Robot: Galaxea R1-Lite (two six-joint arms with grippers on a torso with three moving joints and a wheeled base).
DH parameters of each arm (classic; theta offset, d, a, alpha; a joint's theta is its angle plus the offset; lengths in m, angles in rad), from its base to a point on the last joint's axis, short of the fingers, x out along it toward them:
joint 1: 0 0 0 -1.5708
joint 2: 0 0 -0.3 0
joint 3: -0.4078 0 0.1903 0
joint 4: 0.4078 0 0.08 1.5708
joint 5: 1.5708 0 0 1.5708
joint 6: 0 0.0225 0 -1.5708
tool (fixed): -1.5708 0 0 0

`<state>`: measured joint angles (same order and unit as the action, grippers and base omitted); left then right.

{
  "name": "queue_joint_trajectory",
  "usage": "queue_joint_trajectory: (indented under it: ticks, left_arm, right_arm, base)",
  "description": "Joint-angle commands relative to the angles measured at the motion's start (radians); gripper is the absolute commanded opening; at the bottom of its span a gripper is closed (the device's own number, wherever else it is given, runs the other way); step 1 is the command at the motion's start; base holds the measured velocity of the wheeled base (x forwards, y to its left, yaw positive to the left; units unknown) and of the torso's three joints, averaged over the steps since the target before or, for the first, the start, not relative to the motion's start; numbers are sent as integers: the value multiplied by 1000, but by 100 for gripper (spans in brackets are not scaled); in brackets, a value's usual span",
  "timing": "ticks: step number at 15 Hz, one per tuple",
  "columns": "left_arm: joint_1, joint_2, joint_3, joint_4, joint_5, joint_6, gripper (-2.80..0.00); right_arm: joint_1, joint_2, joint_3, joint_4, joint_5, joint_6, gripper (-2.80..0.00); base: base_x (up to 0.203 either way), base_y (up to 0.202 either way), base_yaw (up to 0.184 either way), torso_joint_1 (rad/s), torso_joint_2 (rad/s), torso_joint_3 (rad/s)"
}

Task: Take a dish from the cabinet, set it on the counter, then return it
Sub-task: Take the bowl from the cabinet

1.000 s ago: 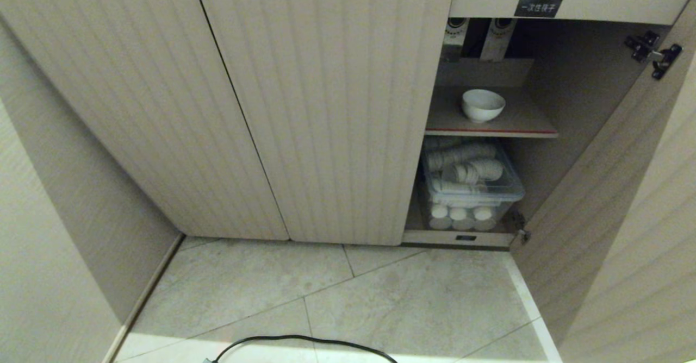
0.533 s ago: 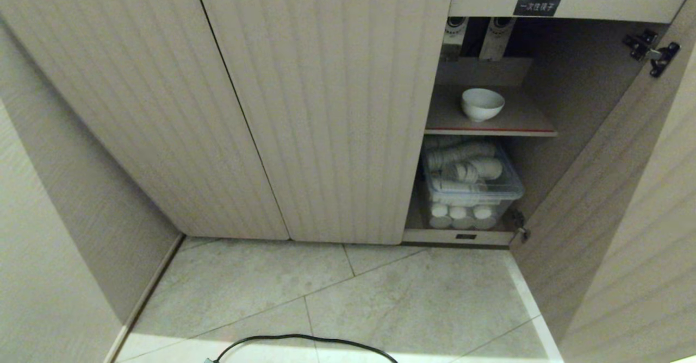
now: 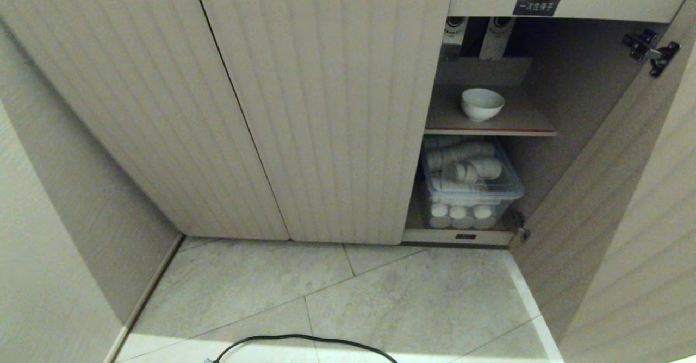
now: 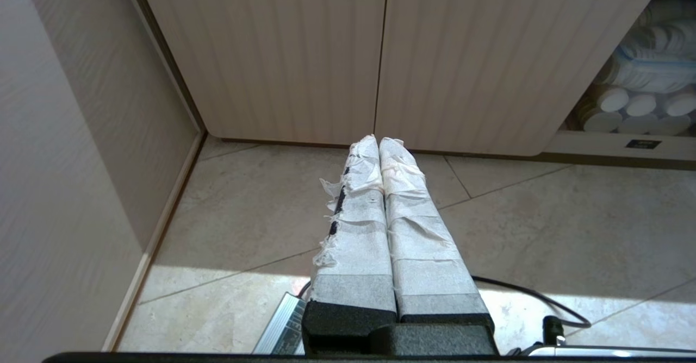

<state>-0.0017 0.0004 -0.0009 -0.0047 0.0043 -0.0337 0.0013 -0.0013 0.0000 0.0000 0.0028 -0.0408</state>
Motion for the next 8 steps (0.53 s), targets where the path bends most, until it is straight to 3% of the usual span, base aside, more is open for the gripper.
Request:
queue_joint_trajectory:
  ticks: [1, 5, 8]
  left_arm:
    - [0, 0, -1, 0, 0, 0, -280]
    - [0, 0, -1, 0, 0, -2, -280]
    - [0, 0, 0, -1, 0, 0, -280]
  right_arm:
    - [0, 1, 0, 0, 0, -1, -280]
    - [0, 1, 0, 0, 0, -1, -280]
    - [0, 1, 0, 0, 0, -1, -280]
  base:
    - [0, 0, 0, 0, 0, 0]
    - [13, 0, -1, 1, 1, 1]
    - [176, 0, 2, 6, 3, 3]
